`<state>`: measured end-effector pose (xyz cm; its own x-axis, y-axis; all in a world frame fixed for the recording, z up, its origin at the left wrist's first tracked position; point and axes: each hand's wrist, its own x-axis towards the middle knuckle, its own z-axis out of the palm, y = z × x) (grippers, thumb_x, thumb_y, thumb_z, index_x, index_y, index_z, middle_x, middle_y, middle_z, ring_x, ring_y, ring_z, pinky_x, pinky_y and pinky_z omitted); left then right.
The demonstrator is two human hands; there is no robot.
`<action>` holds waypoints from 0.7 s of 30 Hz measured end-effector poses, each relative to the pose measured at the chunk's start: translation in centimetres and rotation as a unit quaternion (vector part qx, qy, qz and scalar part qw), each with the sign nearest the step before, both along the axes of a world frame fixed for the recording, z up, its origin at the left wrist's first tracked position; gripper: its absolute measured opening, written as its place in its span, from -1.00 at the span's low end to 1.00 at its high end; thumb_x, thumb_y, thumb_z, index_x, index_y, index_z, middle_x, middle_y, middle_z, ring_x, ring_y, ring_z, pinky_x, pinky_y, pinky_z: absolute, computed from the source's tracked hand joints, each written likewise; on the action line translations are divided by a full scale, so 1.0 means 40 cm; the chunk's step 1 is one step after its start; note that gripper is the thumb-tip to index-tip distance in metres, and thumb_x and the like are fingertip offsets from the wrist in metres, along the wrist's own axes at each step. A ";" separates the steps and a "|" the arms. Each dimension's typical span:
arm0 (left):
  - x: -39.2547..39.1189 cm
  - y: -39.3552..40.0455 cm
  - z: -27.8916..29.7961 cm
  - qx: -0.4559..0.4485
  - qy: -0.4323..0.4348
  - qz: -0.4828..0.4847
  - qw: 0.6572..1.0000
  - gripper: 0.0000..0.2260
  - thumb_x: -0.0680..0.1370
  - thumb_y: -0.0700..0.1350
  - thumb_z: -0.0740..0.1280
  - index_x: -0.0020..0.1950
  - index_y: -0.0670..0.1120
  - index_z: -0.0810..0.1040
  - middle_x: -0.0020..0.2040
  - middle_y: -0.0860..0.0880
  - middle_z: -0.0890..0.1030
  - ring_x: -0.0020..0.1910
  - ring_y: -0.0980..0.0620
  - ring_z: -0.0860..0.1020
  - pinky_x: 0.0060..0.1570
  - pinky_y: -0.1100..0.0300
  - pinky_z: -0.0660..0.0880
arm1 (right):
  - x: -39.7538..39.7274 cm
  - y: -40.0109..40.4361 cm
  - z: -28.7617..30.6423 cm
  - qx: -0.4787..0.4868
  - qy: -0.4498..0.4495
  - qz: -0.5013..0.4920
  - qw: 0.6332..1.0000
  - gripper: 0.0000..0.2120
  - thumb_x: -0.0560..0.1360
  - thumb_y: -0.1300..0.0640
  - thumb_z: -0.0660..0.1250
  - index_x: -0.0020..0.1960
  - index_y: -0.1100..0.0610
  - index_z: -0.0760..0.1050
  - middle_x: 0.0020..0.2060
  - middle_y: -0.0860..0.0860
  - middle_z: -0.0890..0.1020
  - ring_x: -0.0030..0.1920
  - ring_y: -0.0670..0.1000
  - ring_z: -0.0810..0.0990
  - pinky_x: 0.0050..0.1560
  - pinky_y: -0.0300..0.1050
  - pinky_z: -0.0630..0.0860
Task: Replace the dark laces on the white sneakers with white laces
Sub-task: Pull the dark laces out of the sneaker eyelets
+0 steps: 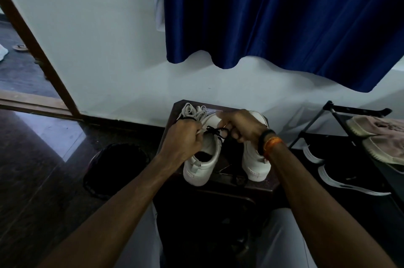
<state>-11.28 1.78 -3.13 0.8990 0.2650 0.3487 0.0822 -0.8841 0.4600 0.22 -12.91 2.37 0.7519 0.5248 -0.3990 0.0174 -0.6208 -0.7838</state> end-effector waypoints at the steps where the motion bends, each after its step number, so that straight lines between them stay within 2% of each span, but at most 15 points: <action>1: -0.001 0.000 -0.001 -0.002 0.000 -0.001 1.000 -0.84 0.52 -0.17 0.36 -0.27 -0.14 0.53 -0.39 -0.05 0.52 -0.35 -0.11 0.52 -0.35 0.17 0.25 | 0.000 0.011 -0.001 -0.048 -0.056 0.047 0.996 -0.53 0.54 -0.27 0.30 -0.12 0.15 0.65 -0.33 0.07 0.66 -0.50 -0.09 0.43 -0.47 -0.25 0.27; 3: -0.003 0.001 -0.001 -0.009 -0.001 -0.003 1.000 -0.88 0.51 -0.18 0.34 -0.23 -0.14 0.56 -0.35 -0.07 0.55 -0.34 -0.09 0.52 -0.34 0.17 0.26 | -0.001 0.032 -0.005 -0.112 -0.149 0.126 0.974 -0.46 0.48 -0.36 0.33 -0.22 0.13 0.68 -0.35 0.01 0.68 -0.41 -0.14 0.53 -0.37 -0.26 0.37; 6: -0.004 0.001 -0.004 -0.011 -0.007 -0.001 1.000 -0.79 0.50 -0.19 0.35 -0.30 -0.06 0.40 -0.37 -0.06 0.51 -0.35 -0.12 0.52 -0.35 0.17 0.23 | 0.013 0.048 -0.004 -0.134 -0.203 0.165 0.956 -0.63 0.46 -0.18 0.48 -0.16 0.15 0.71 -0.31 -0.05 0.65 -0.23 -0.08 0.57 -0.25 -0.24 0.42; 8: -0.001 0.002 -0.008 -0.012 -0.011 0.000 1.000 -0.75 0.51 -0.16 0.36 -0.31 -0.04 0.36 -0.37 -0.08 0.53 -0.35 -0.12 0.52 -0.35 0.17 0.22 | 0.013 0.046 0.001 -0.128 -0.212 0.170 0.954 -0.77 0.47 -0.03 0.50 -0.13 0.14 0.72 -0.32 -0.07 0.62 -0.26 -0.13 0.53 -0.26 -0.26 0.40; 9: 0.000 0.004 -0.009 -0.013 -0.010 0.001 1.000 -0.77 0.52 -0.16 0.36 -0.31 -0.07 0.40 -0.36 -0.08 0.55 -0.35 -0.12 0.52 -0.35 0.17 0.22 | 0.012 0.043 0.000 -0.099 -0.196 0.149 0.964 -0.81 0.48 0.03 0.50 -0.14 0.16 0.71 -0.38 -0.08 0.59 -0.34 -0.15 0.49 -0.31 -0.27 0.36; 11: 0.001 0.008 -0.010 -0.012 -0.006 0.005 1.000 -0.82 0.52 -0.16 0.36 -0.28 -0.14 0.52 -0.36 -0.08 0.57 -0.35 -0.10 0.53 -0.34 0.18 0.24 | 0.016 0.022 -0.006 0.023 -0.093 0.047 0.994 -0.88 0.49 0.16 0.46 -0.18 0.21 0.66 -0.51 -0.07 0.48 -0.49 -0.13 0.36 -0.45 -0.27 0.25; 12: 0.000 0.009 -0.010 -0.012 -0.005 0.006 1.000 -0.84 0.52 -0.16 0.36 -0.26 -0.15 0.55 -0.36 -0.08 0.57 -0.35 -0.09 0.53 -0.34 0.19 0.25 | 0.020 0.007 -0.008 0.092 -0.026 -0.008 0.995 -0.90 0.50 0.21 0.43 -0.18 0.21 0.63 -0.52 -0.04 0.45 -0.52 -0.11 0.29 -0.51 -0.28 0.18; 14: -0.002 0.010 -0.012 -0.015 -0.008 0.005 1.000 -0.85 0.52 -0.16 0.35 -0.24 -0.15 0.58 -0.37 -0.07 0.57 -0.36 -0.08 0.53 -0.35 0.19 0.27 | 0.032 -0.027 -0.006 0.186 0.085 -0.079 0.976 -0.85 0.53 0.21 0.37 -0.22 0.17 0.58 -0.46 0.01 0.43 -0.54 -0.11 0.21 -0.58 -0.29 0.09; 16: -0.003 0.011 -0.014 -0.016 -0.011 0.002 1.000 -0.85 0.53 -0.15 0.35 -0.23 -0.15 0.59 -0.35 -0.07 0.59 -0.35 -0.07 0.52 -0.35 0.17 0.32 | 0.042 -0.046 -0.003 0.182 0.107 -0.134 0.968 -0.80 0.46 0.14 0.34 -0.33 0.13 0.56 -0.42 0.05 0.51 -0.53 -0.09 0.24 -0.60 -0.27 0.13; 18: -0.002 0.011 -0.014 -0.015 -0.011 0.002 1.000 -0.84 0.53 -0.14 0.36 -0.23 -0.15 0.58 -0.36 -0.06 0.58 -0.37 -0.04 0.47 -0.35 0.16 0.33 | 0.046 -0.046 -0.003 0.078 -0.015 -0.130 0.988 -0.81 0.32 0.05 0.33 -0.37 0.13 0.59 -0.32 0.05 0.67 -0.46 -0.03 0.40 -0.49 -0.20 0.30; 20: -0.003 0.011 -0.013 -0.018 -0.010 0.004 1.000 -0.81 0.53 -0.14 0.37 -0.28 -0.13 0.54 -0.43 -0.01 0.47 -0.41 0.01 0.37 -0.36 0.18 0.28 | 0.040 -0.033 -0.010 -0.036 -0.197 -0.075 0.977 -0.77 0.27 -0.02 0.29 -0.19 0.02 0.67 -0.19 -0.02 0.73 -0.24 0.01 0.61 -0.20 -0.11 0.54; 21: -0.003 0.011 -0.011 -0.021 -0.009 0.005 1.000 -0.79 0.53 -0.14 0.37 -0.30 -0.11 0.52 -0.45 0.04 0.40 -0.42 0.03 0.35 -0.36 0.19 0.26 | 0.035 -0.022 -0.009 -0.050 -0.254 -0.046 0.965 -0.74 0.29 -0.02 0.28 -0.10 -0.06 0.68 -0.12 -0.06 0.73 -0.10 0.02 0.64 -0.02 -0.07 0.58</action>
